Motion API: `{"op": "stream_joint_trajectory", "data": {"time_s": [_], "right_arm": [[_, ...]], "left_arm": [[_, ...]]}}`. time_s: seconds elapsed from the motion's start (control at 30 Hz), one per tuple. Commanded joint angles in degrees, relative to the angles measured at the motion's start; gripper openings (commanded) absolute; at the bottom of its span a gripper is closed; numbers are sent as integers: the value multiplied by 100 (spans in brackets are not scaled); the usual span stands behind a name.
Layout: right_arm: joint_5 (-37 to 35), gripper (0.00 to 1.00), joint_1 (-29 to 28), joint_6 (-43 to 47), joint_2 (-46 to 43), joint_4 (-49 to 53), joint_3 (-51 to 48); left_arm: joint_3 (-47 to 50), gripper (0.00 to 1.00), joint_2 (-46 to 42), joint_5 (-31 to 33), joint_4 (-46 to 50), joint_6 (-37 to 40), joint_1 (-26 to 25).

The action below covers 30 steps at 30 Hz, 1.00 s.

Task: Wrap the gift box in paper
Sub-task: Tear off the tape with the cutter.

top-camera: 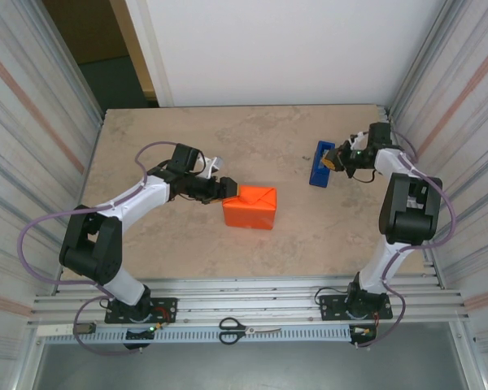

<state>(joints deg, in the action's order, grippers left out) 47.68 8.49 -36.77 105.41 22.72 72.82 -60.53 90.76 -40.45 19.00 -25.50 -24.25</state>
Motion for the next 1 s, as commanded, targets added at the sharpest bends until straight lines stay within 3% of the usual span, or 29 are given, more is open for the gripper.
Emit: {"op": "stream_joint_trajectory", "data": {"time_s": [0.0, 0.23, 0.53, 0.97], "right_arm": [[259, 0, -154, -330, -573, 57, -610], [60, 0, -260, -572, -1229, -352, -1725], [-2, 0, -241, -834, -1620, -762, -2456], [-235, 0, -138, -1035, -1199, -1437, -2773]], "left_arm": [[176, 69, 214, 239, 391, 115, -141], [209, 69, 234, 213, 358, 118, -150], [209, 68, 223, 213, 323, 106, -150], [194, 68, 183, 204, 323, 89, -159]]}}
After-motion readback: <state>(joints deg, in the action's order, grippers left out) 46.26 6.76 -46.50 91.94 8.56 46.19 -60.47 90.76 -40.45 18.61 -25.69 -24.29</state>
